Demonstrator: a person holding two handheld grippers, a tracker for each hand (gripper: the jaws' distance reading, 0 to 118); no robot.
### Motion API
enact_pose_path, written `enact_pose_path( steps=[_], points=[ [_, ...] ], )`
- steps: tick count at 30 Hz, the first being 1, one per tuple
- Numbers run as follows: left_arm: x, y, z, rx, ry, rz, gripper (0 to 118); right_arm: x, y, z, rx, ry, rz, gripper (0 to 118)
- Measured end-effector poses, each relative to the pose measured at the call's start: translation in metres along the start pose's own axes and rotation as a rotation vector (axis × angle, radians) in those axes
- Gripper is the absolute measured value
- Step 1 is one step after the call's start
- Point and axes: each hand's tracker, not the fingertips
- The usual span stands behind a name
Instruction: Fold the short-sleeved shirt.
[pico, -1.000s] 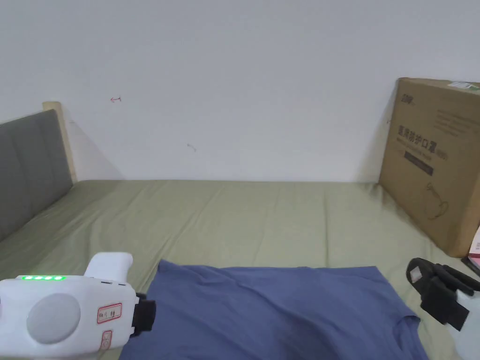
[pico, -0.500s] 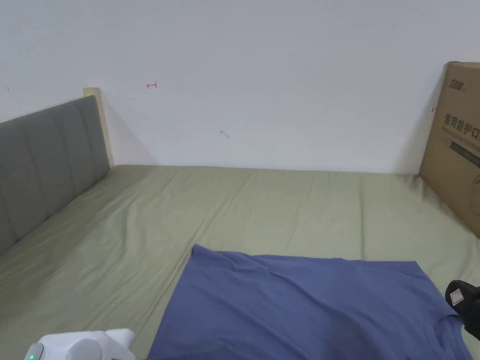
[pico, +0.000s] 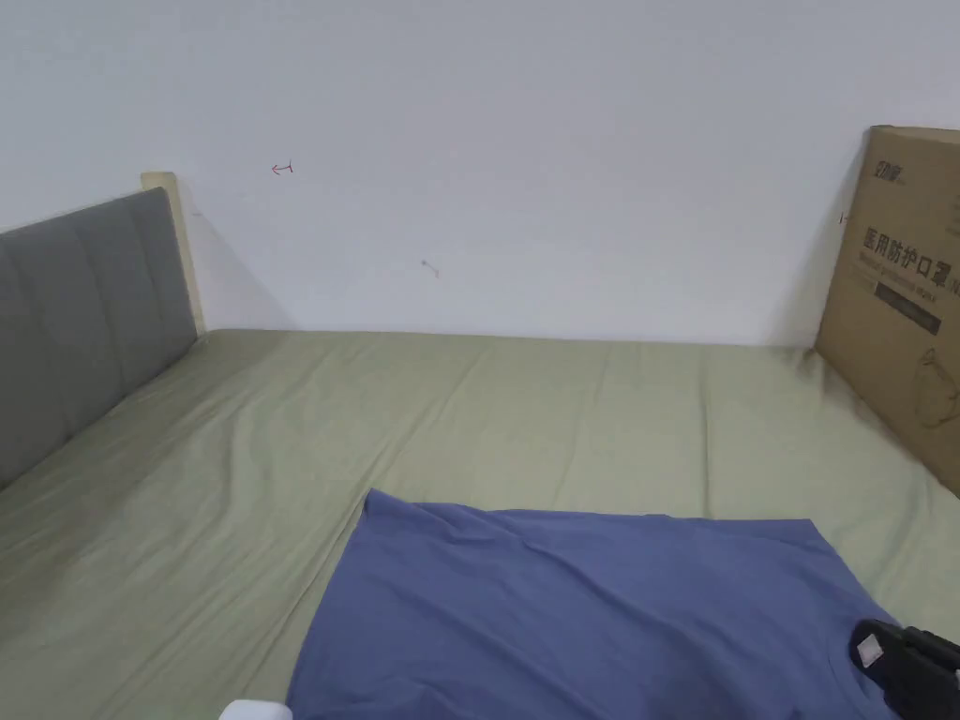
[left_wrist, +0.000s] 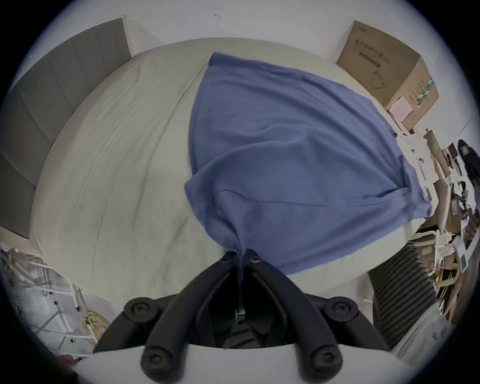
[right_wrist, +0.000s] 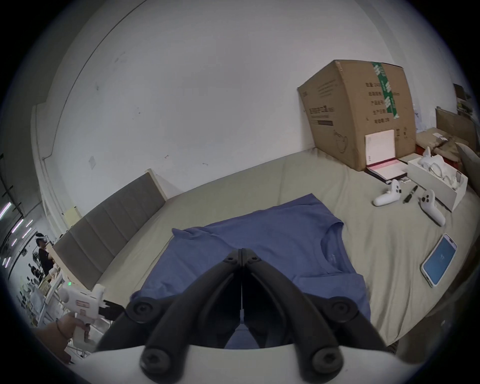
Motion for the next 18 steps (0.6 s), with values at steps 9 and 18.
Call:
enact_pose_path(
  steps=[9, 18],
  points=[
    [0.026, 0.01, 0.044, 0.154, -0.06, 0.0, 3, 0.059, 0.007, -0.005, -0.275, -0.023, -0.127, 116],
    [0.019, 0.014, 0.052, 0.172, -0.034, 0.015, 3, 0.101, -0.044, -0.043, -0.731, -0.28, 0.153, 116]
  ],
)
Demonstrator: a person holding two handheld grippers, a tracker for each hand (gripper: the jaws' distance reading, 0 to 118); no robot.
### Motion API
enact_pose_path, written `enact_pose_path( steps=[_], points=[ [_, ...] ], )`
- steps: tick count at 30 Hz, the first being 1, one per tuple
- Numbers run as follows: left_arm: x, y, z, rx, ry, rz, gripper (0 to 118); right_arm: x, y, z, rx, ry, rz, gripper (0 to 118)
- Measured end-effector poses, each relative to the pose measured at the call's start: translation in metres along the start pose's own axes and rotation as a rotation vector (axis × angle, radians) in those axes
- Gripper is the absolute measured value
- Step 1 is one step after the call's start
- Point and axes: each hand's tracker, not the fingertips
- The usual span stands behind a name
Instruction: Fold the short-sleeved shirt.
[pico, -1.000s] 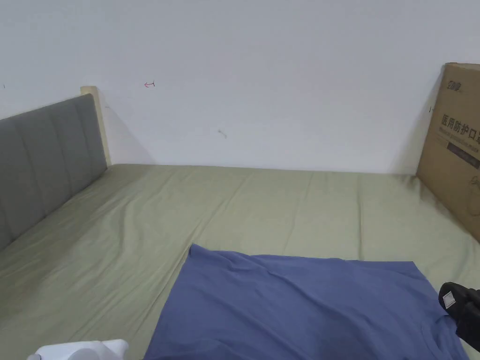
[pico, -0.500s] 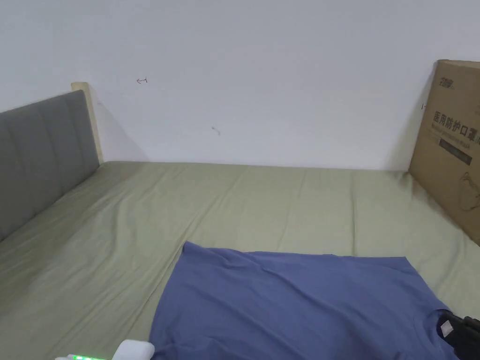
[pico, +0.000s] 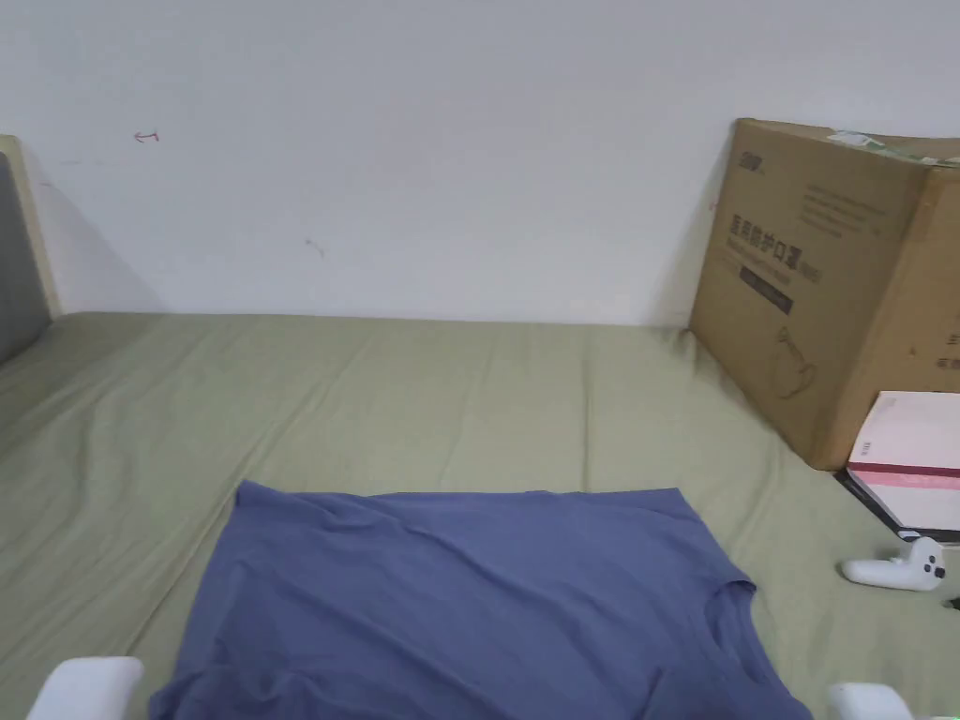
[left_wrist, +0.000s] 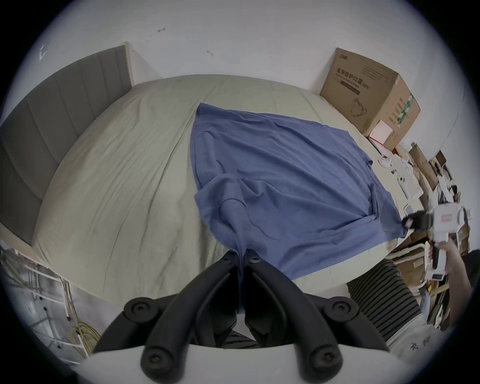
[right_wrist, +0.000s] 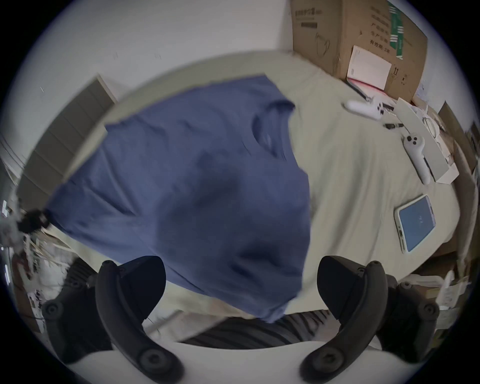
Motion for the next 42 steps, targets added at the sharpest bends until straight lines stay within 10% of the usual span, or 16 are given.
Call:
enact_pose_path(
  steps=[9, 14, 29, 42],
  points=[
    [-0.019, -0.005, -0.006, -0.021, 0.03, 0.054, 2, 0.009, -0.018, -0.022, -0.117, 0.02, 0.058, 93],
    [-0.023, -0.012, -0.013, -0.041, 0.021, 0.078, 3, 0.013, -0.026, -0.001, -0.032, 0.044, 0.086, 8],
    [-0.05, 0.008, 0.021, 0.039, -0.121, 0.236, 3, 0.017, -0.015, 0.069, 0.151, 0.15, 0.014, 8],
    [-0.061, 0.153, -0.083, 0.063, -0.111, 0.293, 3, 0.015, 0.168, 0.011, 0.165, 0.205, -0.119, 8]
  ],
)
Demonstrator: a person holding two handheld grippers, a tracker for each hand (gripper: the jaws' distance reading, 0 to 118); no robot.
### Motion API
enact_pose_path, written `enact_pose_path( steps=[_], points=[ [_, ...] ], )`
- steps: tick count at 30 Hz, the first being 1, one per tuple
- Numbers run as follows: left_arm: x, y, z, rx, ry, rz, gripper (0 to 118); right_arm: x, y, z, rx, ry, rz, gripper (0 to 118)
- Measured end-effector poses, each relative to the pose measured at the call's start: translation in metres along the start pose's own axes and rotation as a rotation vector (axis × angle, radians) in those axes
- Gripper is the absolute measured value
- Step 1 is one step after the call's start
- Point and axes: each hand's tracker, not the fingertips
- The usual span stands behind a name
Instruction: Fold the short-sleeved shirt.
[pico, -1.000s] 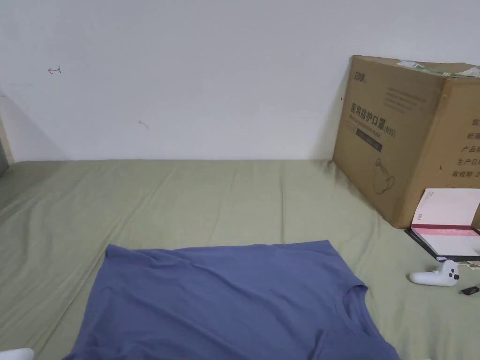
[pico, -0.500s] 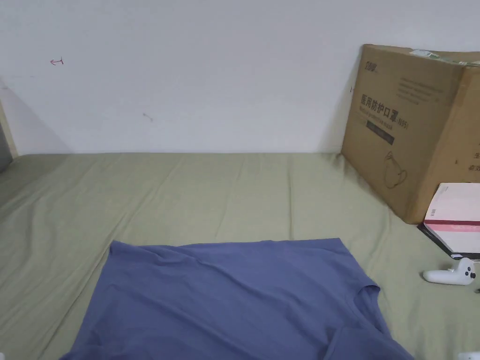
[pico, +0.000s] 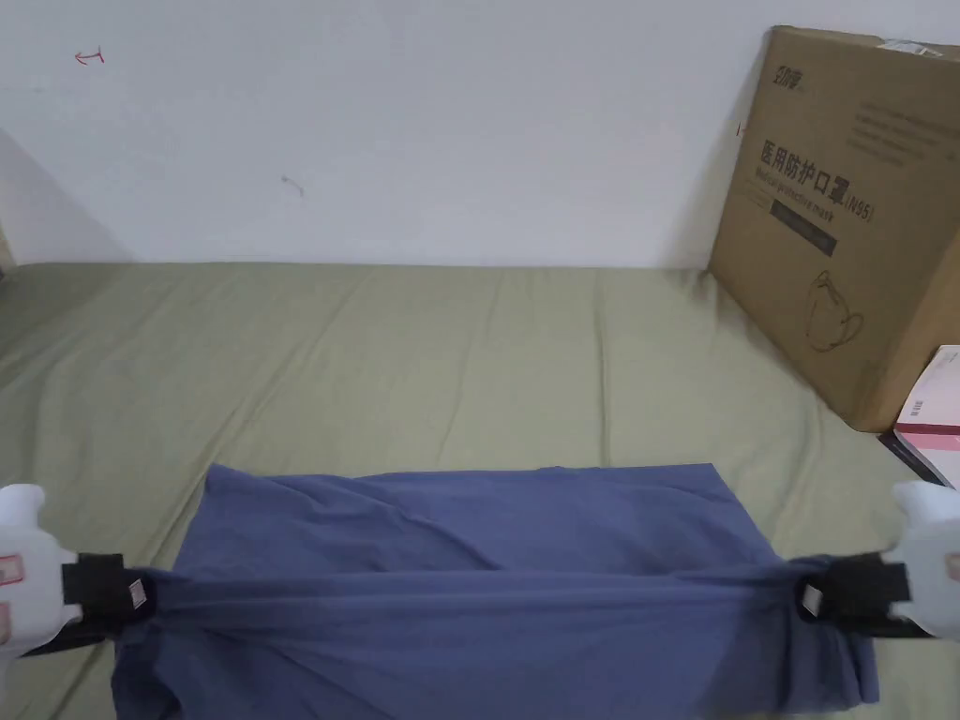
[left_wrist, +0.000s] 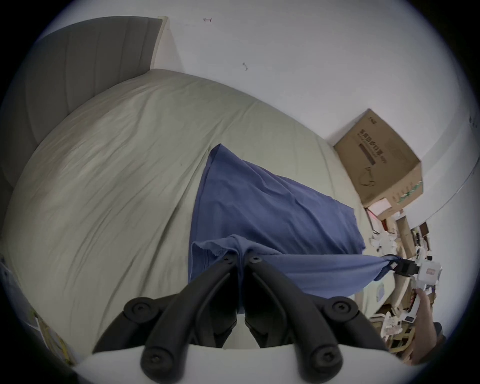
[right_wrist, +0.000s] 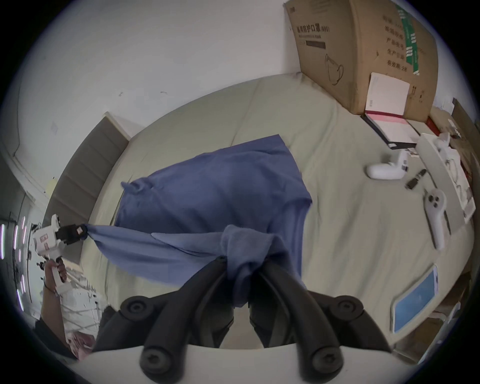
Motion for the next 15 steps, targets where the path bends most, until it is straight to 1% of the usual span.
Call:
enact_pose_path(
  steps=[2, 5, 6, 7, 8, 9, 10, 11, 13, 15],
  points=[
    [0.001, 0.012, -0.03, -0.031, 0.043, -0.013, 3, 0.001, 0.021, -0.033, -0.033, -0.013, -0.056, 8],
    [-0.001, 0.022, -0.062, -0.053, 0.048, 0.019, 3, 0.003, 0.04, -0.074, -0.06, -0.064, -0.085, 9],
    [-0.001, 0.024, -0.07, -0.058, 0.05, 0.023, 6, 0.002, 0.043, -0.085, -0.064, -0.085, -0.084, 12],
    [0.0, 0.024, -0.076, -0.058, 0.052, 0.022, 21, 0.003, 0.045, -0.095, -0.058, -0.107, -0.078, 29],
    [0.002, 0.024, -0.079, -0.052, 0.056, 0.021, 43, 0.001, 0.046, -0.101, -0.052, -0.137, -0.07, 60],
    [0.003, 0.024, -0.081, -0.034, 0.065, 0.013, 75, -0.002, 0.044, -0.103, -0.022, -0.179, -0.06, 95],
    [0.002, 0.023, -0.08, -0.019, 0.051, 0.008, 102, -0.003, 0.042, -0.105, 0.001, -0.193, -0.052, 112],
    [0.003, 0.021, -0.079, -0.007, 0.022, 0.006, 103, 0.007, 0.044, -0.11, 0.033, -0.181, -0.047, 112],
    [0.007, 0.018, -0.069, 0.05, -0.028, -0.006, 102, 0.004, 0.04, -0.102, 0.087, -0.179, -0.031, 112],
    [0.013, 0.014, -0.058, 0.073, -0.041, -0.033, 102, 0.0, 0.03, -0.088, 0.14, -0.192, -0.003, 112]
  ],
)
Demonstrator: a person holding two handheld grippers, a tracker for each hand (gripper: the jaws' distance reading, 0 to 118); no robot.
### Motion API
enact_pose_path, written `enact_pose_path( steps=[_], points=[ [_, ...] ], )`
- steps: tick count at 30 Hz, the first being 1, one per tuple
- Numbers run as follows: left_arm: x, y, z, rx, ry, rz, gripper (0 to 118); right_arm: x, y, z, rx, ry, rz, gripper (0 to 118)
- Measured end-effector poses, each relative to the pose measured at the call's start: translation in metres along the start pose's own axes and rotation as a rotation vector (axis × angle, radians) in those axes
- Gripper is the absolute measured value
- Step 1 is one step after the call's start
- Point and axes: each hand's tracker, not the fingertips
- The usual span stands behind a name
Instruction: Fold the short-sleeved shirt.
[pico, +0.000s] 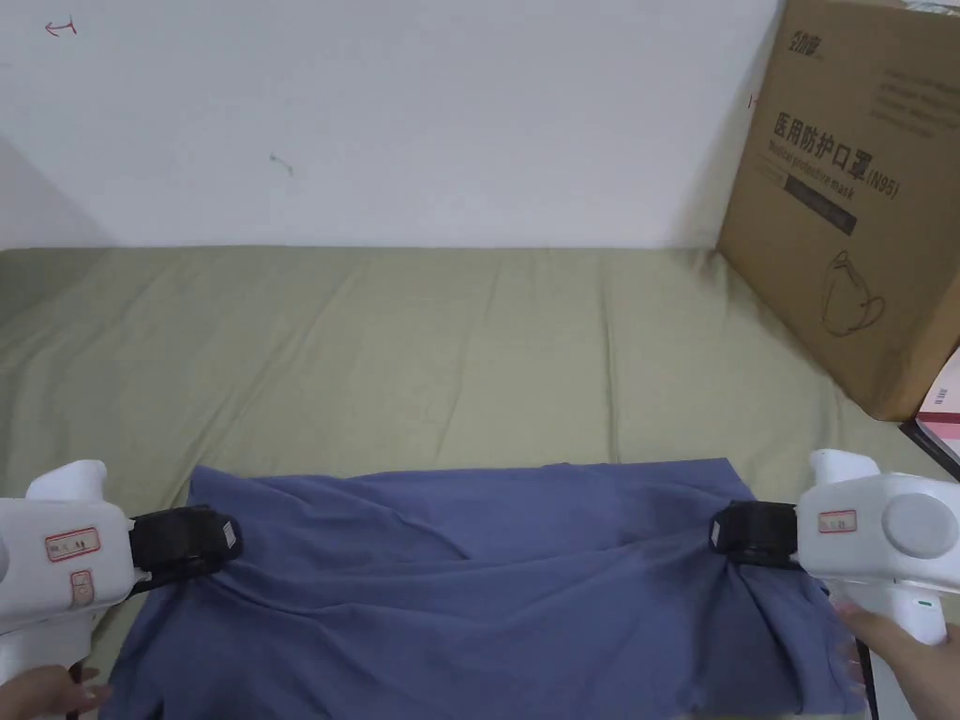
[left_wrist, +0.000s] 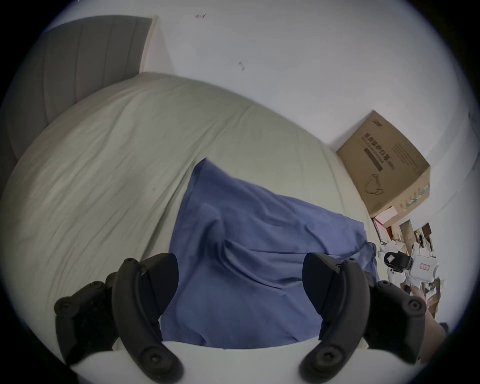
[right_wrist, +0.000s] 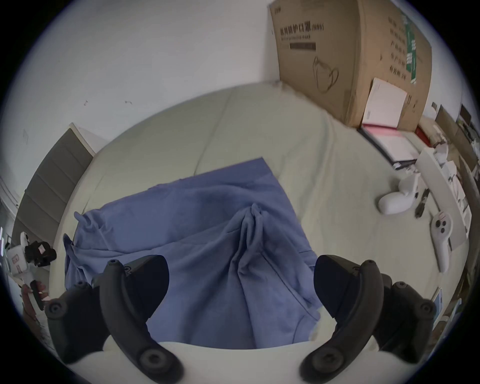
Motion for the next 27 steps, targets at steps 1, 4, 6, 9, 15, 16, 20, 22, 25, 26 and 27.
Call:
enact_pose_path(
  steps=[1, 4, 6, 9, 15, 16, 20, 22, 25, 26, 27],
  points=[
    [0.005, -0.002, 0.008, 0.023, -0.012, -0.028, 102, -0.001, -0.004, 0.012, 0.046, 0.005, 0.012, 112],
    [0.023, -0.01, 0.046, 0.16, -0.013, -0.141, 102, -0.01, -0.024, 0.063, 0.241, 0.048, 0.061, 112],
    [0.037, -0.026, 0.078, 0.299, 0.021, -0.206, 102, -0.015, -0.04, 0.1, 0.372, 0.102, 0.078, 112],
    [0.048, -0.054, 0.12, 0.451, 0.002, -0.22, 101, -0.027, -0.074, 0.152, 0.55, 0.18, 0.069, 112],
    [0.062, -0.109, 0.163, 0.585, 0.066, -0.264, 0, -0.045, -0.128, 0.2, 0.726, 0.11, 0.007, 1],
    [0.064, -0.12, 0.166, 0.62, 0.088, -0.278, 0, -0.043, -0.134, 0.201, 0.745, 0.118, -0.027, 1],
    [0.062, -0.123, 0.169, 0.596, 0.031, -0.278, 0, -0.036, -0.132, 0.198, 0.694, 0.215, -0.081, 0],
    [0.063, -0.11, 0.172, 0.602, 0.025, -0.284, 0, -0.035, -0.127, 0.198, 0.673, 0.224, -0.054, 0],
    [0.061, -0.059, 0.17, 0.378, -0.012, -0.205, 0, -0.04, -0.124, 0.203, 0.683, 0.218, -0.031, 0],
    [0.053, -0.043, 0.155, 0.261, -0.058, -0.151, 0, -0.04, -0.123, 0.203, 0.682, 0.223, -0.034, 0],
    [0.05, -0.028, 0.142, 0.123, -0.093, -0.092, 0, -0.041, -0.121, 0.201, 0.666, 0.254, -0.045, 0]
  ],
)
